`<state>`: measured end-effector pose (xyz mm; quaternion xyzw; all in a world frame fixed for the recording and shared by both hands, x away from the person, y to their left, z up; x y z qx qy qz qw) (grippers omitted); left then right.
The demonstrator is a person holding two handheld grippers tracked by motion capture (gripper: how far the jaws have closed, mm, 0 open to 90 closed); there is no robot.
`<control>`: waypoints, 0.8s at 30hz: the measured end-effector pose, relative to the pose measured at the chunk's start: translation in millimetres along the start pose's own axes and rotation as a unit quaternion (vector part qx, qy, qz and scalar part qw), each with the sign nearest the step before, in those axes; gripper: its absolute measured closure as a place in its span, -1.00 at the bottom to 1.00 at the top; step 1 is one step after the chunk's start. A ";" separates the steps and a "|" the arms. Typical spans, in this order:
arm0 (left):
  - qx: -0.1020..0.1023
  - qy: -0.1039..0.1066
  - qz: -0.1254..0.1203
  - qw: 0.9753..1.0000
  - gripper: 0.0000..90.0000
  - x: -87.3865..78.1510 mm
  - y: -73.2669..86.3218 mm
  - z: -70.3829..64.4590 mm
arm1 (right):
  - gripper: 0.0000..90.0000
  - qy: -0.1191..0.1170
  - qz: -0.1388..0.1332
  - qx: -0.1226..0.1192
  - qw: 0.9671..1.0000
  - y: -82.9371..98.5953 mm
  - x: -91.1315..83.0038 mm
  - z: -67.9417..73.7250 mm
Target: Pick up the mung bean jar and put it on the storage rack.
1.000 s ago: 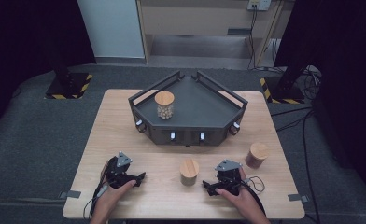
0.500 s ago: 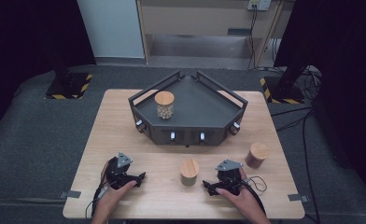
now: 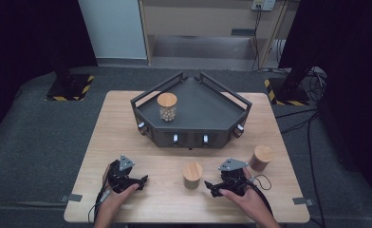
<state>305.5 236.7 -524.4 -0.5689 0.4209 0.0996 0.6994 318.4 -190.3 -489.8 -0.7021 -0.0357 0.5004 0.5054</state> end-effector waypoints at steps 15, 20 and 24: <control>-0.003 -0.004 0.000 1.000 -0.96 -0.4 0.5 -1.1 | -0.89 -0.011 0.009 -0.015 1.000 -7.6 0.9 14.0; -0.003 -0.004 0.000 1.000 -0.96 -0.5 0.5 -1.2 | -0.89 -0.012 0.010 -0.019 1.000 -10.7 4.7 16.4; -0.003 -0.004 0.000 1.000 -0.96 -0.5 0.5 -1.2 | -0.89 -0.014 0.012 -0.021 1.000 -13.5 8.1 16.7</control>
Point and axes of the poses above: each handheld gripper's, and its own axes: x roughly forward along the jaws, y roughly out of its underside, z roughly to its left, the point moved 10 cm from there along x, roughly forward along the jaws
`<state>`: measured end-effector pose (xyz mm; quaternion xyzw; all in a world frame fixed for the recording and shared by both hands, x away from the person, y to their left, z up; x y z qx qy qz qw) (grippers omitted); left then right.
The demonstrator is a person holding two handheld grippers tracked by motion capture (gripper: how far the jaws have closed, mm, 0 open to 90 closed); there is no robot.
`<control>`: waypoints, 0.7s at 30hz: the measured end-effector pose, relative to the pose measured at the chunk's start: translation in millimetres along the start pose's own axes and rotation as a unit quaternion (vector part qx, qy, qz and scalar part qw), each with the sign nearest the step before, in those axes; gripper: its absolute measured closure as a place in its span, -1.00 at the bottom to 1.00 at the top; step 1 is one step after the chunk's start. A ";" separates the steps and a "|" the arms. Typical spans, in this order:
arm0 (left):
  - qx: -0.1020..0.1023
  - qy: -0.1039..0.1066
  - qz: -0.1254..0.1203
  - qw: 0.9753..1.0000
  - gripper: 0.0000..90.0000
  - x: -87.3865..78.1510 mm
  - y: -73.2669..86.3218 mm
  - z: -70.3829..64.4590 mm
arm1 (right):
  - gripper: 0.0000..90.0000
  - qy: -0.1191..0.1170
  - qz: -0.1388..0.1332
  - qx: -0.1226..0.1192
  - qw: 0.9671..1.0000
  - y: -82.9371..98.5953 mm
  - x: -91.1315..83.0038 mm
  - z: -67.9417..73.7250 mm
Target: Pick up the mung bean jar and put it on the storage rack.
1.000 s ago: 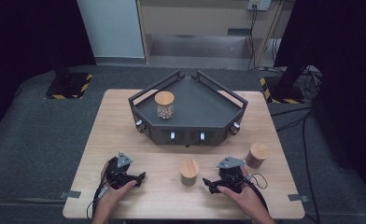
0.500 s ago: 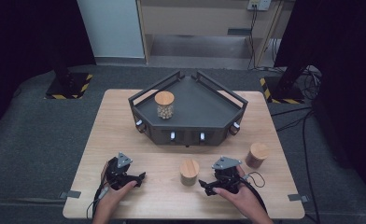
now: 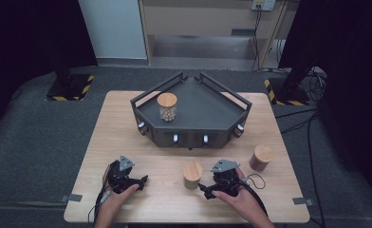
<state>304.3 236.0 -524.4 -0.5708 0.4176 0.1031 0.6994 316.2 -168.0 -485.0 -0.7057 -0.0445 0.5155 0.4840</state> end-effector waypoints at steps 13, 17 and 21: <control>-0.001 -0.001 0.001 1.000 -0.96 -0.3 0.0 -0.4 | -0.88 -0.012 0.004 -0.013 1.000 -3.6 10.8 10.4; -0.001 -0.001 0.001 1.000 -0.96 -0.3 0.1 -0.4 | -0.84 -0.017 0.002 -0.016 1.000 -5.7 14.9 13.8; -0.001 -0.002 0.001 1.000 -0.96 -0.4 0.2 -0.6 | -0.79 -0.029 -0.002 -0.005 1.000 -7.8 20.0 15.5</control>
Point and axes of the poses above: each handheld gripper's, and its own axes: x roughly forward along the jaws, y roughly out of its underside, z roughly to its left, the point moved 10 cm from there along x, roughly forward along the jaws
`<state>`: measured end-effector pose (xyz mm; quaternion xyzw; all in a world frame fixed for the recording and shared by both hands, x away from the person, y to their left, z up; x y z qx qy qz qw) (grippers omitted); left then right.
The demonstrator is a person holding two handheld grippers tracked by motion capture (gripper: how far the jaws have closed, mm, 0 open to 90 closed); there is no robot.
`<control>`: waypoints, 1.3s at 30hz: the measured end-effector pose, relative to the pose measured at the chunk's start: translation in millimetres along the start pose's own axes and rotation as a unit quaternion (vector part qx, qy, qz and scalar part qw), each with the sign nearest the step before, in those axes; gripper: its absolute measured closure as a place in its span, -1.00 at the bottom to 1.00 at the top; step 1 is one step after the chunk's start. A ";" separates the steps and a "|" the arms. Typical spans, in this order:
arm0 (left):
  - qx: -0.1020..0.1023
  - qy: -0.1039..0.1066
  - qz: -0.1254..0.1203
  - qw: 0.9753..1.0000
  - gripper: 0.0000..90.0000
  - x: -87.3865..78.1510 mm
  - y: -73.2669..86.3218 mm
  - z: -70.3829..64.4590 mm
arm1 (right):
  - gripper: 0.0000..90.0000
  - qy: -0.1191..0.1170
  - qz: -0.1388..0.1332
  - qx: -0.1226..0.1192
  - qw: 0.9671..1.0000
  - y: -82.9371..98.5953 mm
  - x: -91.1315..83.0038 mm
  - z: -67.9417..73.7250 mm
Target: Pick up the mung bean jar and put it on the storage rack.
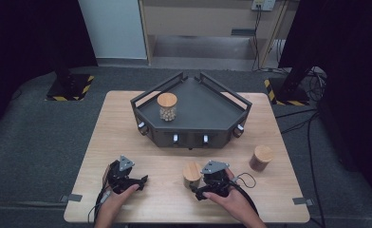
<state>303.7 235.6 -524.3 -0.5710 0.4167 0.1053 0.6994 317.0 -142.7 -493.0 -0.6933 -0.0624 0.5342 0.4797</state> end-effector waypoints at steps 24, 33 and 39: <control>0.000 0.000 0.000 1.000 -0.96 -0.1 0.1 -0.1 | -0.43 0.006 -0.012 -0.011 1.000 -16.2 6.3 12.3; 0.000 -0.001 0.000 1.000 -0.96 -0.1 0.1 -0.1 | -0.43 0.009 -0.020 -0.014 1.000 -26.9 -10.4 13.9; 0.000 0.000 0.000 1.000 -0.96 -0.1 0.1 -0.1 | -0.43 0.016 -0.016 -0.020 1.000 -30.1 -18.8 11.0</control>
Point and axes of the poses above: each handheld gripper's, and its own axes: x roughly forward along the jaws, y roughly out of its underside, z roughly to its left, the point moved 10 cm from there along x, roughly forward along the jaws
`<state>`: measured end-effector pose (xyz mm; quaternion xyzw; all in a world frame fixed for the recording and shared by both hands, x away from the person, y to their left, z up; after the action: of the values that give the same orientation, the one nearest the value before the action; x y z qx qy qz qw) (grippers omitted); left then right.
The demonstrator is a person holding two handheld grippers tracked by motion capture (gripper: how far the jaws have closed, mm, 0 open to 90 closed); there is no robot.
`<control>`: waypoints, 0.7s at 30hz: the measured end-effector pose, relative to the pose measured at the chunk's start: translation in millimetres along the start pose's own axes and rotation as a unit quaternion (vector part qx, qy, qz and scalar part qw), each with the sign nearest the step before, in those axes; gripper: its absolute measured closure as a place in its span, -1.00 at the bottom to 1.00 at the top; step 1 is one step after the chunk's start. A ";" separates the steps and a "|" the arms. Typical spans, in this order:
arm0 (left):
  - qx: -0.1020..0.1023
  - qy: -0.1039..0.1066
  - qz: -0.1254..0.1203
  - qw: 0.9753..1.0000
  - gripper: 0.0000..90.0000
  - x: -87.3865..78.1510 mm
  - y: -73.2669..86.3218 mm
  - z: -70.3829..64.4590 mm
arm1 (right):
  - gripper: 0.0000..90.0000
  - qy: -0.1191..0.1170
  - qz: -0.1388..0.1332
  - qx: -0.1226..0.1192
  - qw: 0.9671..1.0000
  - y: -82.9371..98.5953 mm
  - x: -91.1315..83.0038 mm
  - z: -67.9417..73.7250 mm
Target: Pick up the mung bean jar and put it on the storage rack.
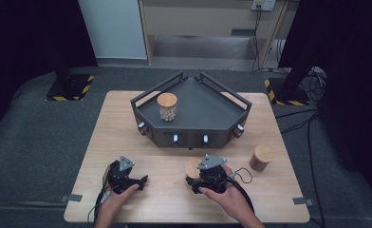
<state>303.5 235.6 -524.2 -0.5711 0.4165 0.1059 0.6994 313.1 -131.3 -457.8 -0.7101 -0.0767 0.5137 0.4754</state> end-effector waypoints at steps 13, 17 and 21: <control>0.000 0.000 0.000 1.000 -0.96 0.0 0.0 0.0 | -0.43 0.003 -0.003 0.002 1.000 -9.6 -16.3 -6.9; 0.000 0.000 0.000 1.000 -0.96 0.0 0.0 0.0 | -0.43 0.005 -0.005 0.005 1.000 -12.6 -19.7 -8.7; 0.000 0.000 0.000 1.000 -0.96 0.0 0.0 0.0 | -0.43 0.007 -0.009 0.011 1.000 -14.8 -23.5 -11.6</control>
<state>303.5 235.6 -524.2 -0.5713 0.4166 0.1059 0.6992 317.2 -144.3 -431.0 -0.7077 -0.0746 0.5054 0.4880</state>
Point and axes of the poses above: each handheld gripper's, and its own axes: x roughly forward along the jaws, y roughly out of its underside, z roughly to its left, the point moved 10 cm from there along x, roughly forward along the jaws
